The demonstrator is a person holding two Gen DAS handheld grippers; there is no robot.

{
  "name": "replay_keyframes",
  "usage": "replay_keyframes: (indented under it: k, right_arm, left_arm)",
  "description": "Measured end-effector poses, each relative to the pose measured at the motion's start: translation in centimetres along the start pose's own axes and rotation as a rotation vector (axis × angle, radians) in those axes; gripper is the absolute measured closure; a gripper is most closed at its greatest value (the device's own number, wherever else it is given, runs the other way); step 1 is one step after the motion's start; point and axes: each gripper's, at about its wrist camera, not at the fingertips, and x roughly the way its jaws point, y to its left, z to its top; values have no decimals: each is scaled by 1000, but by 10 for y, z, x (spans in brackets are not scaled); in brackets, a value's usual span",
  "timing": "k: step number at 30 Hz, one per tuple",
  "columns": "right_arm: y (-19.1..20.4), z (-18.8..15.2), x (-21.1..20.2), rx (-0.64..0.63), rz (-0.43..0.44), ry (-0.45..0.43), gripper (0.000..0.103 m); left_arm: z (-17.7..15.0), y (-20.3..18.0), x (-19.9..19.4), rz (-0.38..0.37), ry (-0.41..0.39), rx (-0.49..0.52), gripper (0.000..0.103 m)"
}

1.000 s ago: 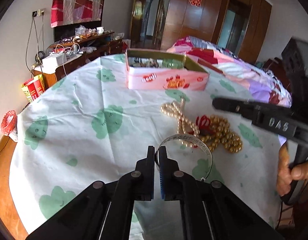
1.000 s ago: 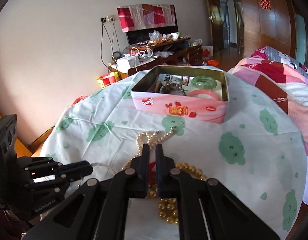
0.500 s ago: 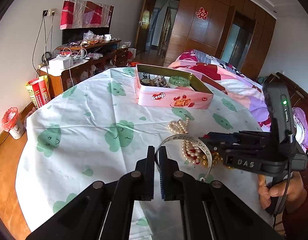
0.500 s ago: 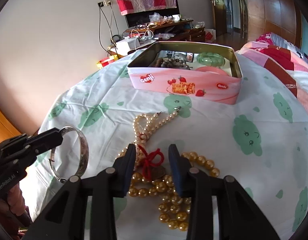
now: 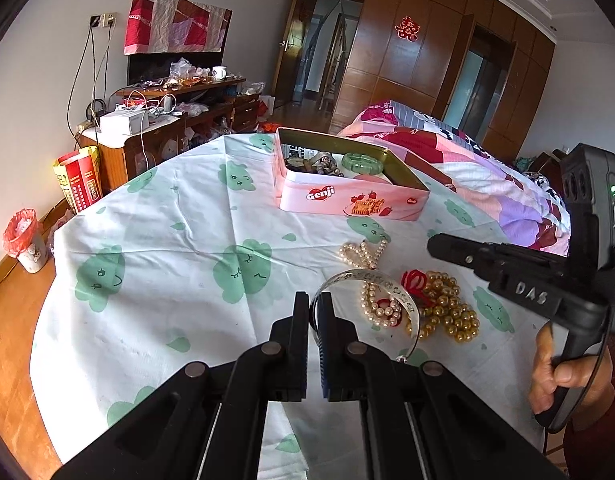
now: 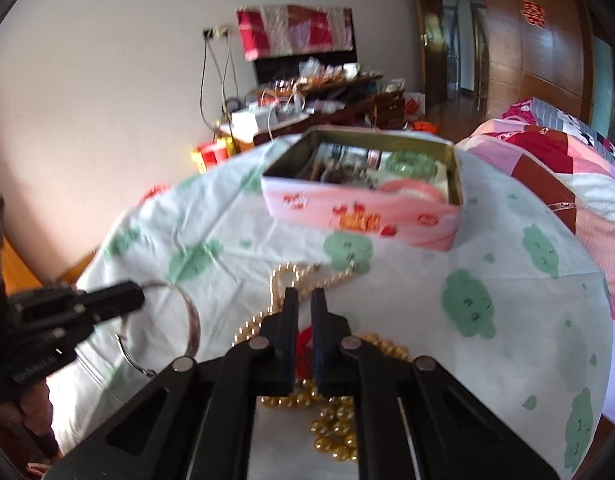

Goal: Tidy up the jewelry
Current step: 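Lift the bangle with left tool while right tool pulls red charm free of pearls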

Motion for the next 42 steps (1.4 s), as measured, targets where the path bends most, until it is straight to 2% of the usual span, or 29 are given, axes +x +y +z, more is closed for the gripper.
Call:
replay_keyframes:
  k: [4,6,8,9,10,12,13,14,15,16,17,19,21,28,31,33,36,42]
  right_arm:
    - [-6,5,-2,28,31,5,93]
    - [-6,4,4,37,36,29,89]
    - [-6,1,14,46,38,66,70]
    - [-5,-1,16,41,37,73,53]
    - [-4,-2,20,29,30,76,50]
    - [0,-4,31,-5,4,113,51]
    - [2,-5,36,-16,-9,139,55]
    - [2,-6,40,-21,-14,156,60]
    - [3,-7,44,-24,-7,173,71]
    - [3,-8,47,-28,3,193,77]
    - [4,-8,47,-32,6,192,77]
    - [6,-10,45,-52,-1,193,94]
    - [8,-11,39,-64,-21,168,95]
    - [-6,7,-1,28,21,-4,96]
    - [-9,14,-6,41,37,-13,96]
    - [-11,14,-3,56,71,12,91]
    - [-11,12,9,50,63,74,68]
    - [-1,0,36,-140,39,243,68]
  left_arm:
    - [0,1,0,1,2,-2,100]
    - [0,0,1,-1,6,-2,100]
    - [-1,-1,1,0,9,1,100]
    - [-1,-1,1,0,9,3,100]
    - [-1,-1,1,1,9,4,100]
    - [0,-1,1,1,8,1,100]
    - [0,-1,1,1,8,0,100]
    - [0,-1,1,1,8,-1,99]
    - [0,0,1,1,7,-3,99]
    - [0,0,2,1,8,-4,99]
    - [0,1,2,1,8,-5,99]
    - [0,1,2,0,7,-4,99]
    - [0,1,1,2,5,-4,99]
    - [1,3,2,-3,5,-14,99]
    - [1,2,2,-4,7,-12,98]
    - [1,2,2,-1,9,-9,98]
    - [1,1,3,3,14,-6,98]
    - [3,3,1,6,8,-18,97]
